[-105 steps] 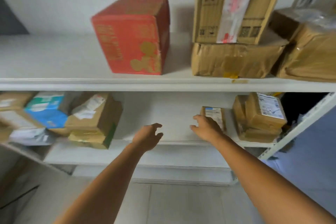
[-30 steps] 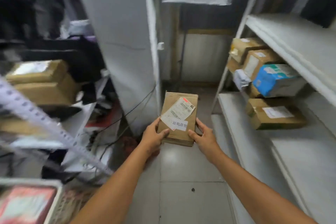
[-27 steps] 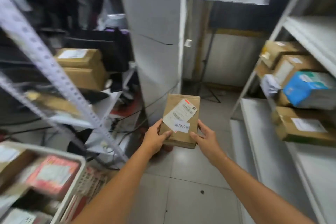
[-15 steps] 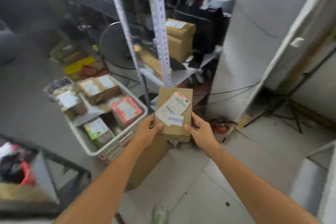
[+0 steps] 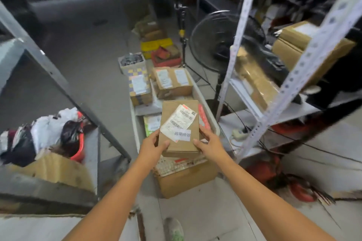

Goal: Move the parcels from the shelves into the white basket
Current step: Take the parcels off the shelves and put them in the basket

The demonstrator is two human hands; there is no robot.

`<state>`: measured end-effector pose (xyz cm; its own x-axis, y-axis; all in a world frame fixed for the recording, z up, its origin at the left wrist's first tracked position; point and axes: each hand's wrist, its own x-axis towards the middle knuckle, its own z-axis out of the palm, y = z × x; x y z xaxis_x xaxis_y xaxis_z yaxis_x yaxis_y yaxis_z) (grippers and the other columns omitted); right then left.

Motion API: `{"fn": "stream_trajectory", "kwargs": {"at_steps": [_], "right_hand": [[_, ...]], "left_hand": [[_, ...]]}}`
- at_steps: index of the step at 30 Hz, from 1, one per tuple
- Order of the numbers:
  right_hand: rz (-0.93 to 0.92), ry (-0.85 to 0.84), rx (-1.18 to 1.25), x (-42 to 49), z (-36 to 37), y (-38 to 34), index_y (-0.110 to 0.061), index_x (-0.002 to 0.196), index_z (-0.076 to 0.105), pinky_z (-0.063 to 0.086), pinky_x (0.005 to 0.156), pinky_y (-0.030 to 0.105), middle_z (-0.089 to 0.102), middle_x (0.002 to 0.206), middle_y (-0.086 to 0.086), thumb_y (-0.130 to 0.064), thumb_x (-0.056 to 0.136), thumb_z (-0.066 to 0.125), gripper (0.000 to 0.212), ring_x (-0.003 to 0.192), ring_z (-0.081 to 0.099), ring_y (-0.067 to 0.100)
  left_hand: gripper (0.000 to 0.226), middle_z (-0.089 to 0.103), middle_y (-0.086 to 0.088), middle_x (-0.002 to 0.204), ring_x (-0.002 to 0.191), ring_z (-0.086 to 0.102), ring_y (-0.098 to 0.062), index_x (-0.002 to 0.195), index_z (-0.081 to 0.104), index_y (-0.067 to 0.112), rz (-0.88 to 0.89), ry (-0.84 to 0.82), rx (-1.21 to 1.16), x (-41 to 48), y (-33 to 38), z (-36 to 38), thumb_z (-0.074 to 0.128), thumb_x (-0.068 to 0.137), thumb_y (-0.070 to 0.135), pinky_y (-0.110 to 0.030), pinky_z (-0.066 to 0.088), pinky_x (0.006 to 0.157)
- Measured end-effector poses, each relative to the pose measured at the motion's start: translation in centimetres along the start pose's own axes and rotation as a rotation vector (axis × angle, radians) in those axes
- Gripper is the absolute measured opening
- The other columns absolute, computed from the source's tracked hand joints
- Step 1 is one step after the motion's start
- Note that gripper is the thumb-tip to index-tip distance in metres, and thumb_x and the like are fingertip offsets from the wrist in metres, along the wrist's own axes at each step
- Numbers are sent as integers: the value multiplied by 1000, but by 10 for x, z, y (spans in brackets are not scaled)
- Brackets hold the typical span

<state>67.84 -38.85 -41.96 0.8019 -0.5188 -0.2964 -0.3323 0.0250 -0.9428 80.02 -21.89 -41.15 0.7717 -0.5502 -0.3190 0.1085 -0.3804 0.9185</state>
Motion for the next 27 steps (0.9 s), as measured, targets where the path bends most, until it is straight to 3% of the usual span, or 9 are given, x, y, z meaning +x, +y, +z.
{"fn": "stream_trajectory", "kwargs": {"at_steps": [1, 5, 11, 13, 16, 19, 21, 24, 27], "right_hand": [[13, -26, 13, 19, 7, 1, -11, 148, 37, 49, 96, 23, 50, 143, 1, 1, 91, 61, 62, 114, 57, 4], [82, -125, 43, 90, 30, 14, -13, 146, 41, 40, 110, 41, 53, 140, -3, 6, 91, 57, 60, 128, 52, 17], [175, -263, 1, 190, 55, 52, -18, 148, 38, 45, 107, 37, 49, 145, -2, 0, 91, 61, 64, 129, 48, 11], [183, -296, -35, 218, 65, 65, -19, 148, 38, 43, 107, 35, 49, 145, -3, 0, 91, 61, 65, 129, 48, 11], [188, -348, -80, 249, 82, 84, -20, 150, 35, 43, 108, 36, 48, 145, -3, -3, 90, 62, 68, 128, 50, 13], [211, -356, -70, 268, 98, 101, -24, 151, 32, 47, 104, 42, 53, 139, -6, -6, 89, 64, 72, 123, 55, 15], [206, -350, -61, 277, 106, 107, -26, 151, 32, 49, 101, 34, 56, 130, -17, -6, 89, 66, 73, 118, 56, 4], [185, -348, -59, 282, 115, 107, -29, 149, 35, 49, 85, 10, 57, 128, -19, -10, 89, 66, 71, 104, 54, -15], [177, -354, -103, 280, 117, 103, -29, 149, 34, 47, 81, 5, 56, 133, -10, -12, 89, 66, 70, 104, 54, -16]], "left_hand": [[50, 63, 17, 109, 101, 60, 3, 135, 50, 23, -19, 25, -13, 14, -5, -5, 64, 89, 6, -24, 53, 87], [54, 61, 16, 116, 99, 55, 7, 137, 48, 23, -75, 94, -37, 67, -30, -20, 65, 89, 6, -6, 47, 72], [58, 57, 1, 132, 116, 55, -11, 141, 44, 15, -204, 228, -113, 136, -77, -22, 64, 88, 2, -33, 48, 100], [58, 56, 4, 129, 112, 55, -7, 141, 44, 13, -237, 279, -125, 155, -95, -21, 64, 88, 2, -26, 48, 97], [57, 56, 12, 120, 95, 53, 13, 140, 45, 16, -272, 336, -111, 179, -119, -23, 64, 88, 3, -4, 45, 77], [58, 57, 20, 112, 88, 53, 21, 140, 43, 18, -300, 363, -106, 199, -133, -24, 62, 88, 0, 0, 44, 70], [59, 55, 28, 103, 87, 54, 20, 140, 43, 23, -313, 387, -68, 211, -135, -27, 61, 89, -1, 0, 44, 67], [58, 58, 16, 110, 93, 54, 6, 140, 44, 20, -341, 406, -29, 223, -132, -38, 60, 89, 0, 0, 43, 64], [59, 57, 2, 128, 111, 54, -9, 143, 41, 18, -371, 375, 12, 223, -126, -43, 61, 89, 2, -12, 46, 82]]}}
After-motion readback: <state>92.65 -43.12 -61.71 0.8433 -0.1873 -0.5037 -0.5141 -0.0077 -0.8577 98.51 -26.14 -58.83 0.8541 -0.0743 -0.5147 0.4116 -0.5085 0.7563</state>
